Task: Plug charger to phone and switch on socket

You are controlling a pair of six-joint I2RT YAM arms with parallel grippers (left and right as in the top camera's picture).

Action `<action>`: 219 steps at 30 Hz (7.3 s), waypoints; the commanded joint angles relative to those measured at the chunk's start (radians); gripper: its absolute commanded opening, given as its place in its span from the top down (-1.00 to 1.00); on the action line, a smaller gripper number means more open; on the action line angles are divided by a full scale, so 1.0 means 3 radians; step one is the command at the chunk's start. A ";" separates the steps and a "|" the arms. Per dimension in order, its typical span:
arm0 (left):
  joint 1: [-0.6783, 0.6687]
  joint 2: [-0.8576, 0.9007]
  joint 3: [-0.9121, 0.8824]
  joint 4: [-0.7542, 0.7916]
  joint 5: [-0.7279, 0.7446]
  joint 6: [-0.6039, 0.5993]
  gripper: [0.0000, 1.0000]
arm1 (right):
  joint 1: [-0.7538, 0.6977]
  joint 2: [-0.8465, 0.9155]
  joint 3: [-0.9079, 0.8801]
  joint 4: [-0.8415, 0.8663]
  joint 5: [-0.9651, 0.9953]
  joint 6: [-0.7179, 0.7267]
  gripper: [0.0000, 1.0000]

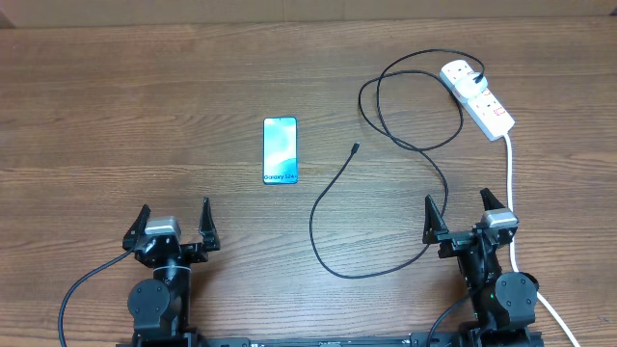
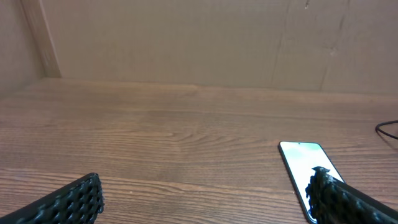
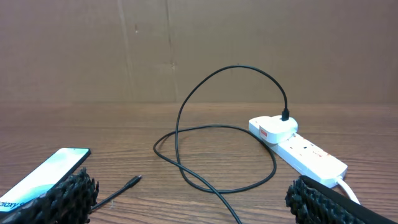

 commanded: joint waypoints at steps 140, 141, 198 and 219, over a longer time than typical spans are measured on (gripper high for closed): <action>-0.1058 0.4379 0.5798 -0.4028 0.0975 -0.0874 -1.00 | -0.0011 -0.0031 -0.0034 0.0019 0.0008 0.0022 -1.00; -0.1158 0.4443 0.5918 -0.4134 0.0765 -0.0937 -1.00 | -0.0011 -0.0031 -0.0034 0.0019 0.0008 0.0022 -1.00; -0.1546 0.6676 0.6527 -0.4135 -0.0290 -0.1710 -1.00 | -0.0011 -0.0031 -0.0034 0.0019 0.0008 0.0022 -1.00; -0.1265 0.7212 0.6522 -0.3929 -0.0041 -0.1508 -1.00 | -0.0011 -0.0031 -0.0034 0.0019 0.0008 0.0022 -1.00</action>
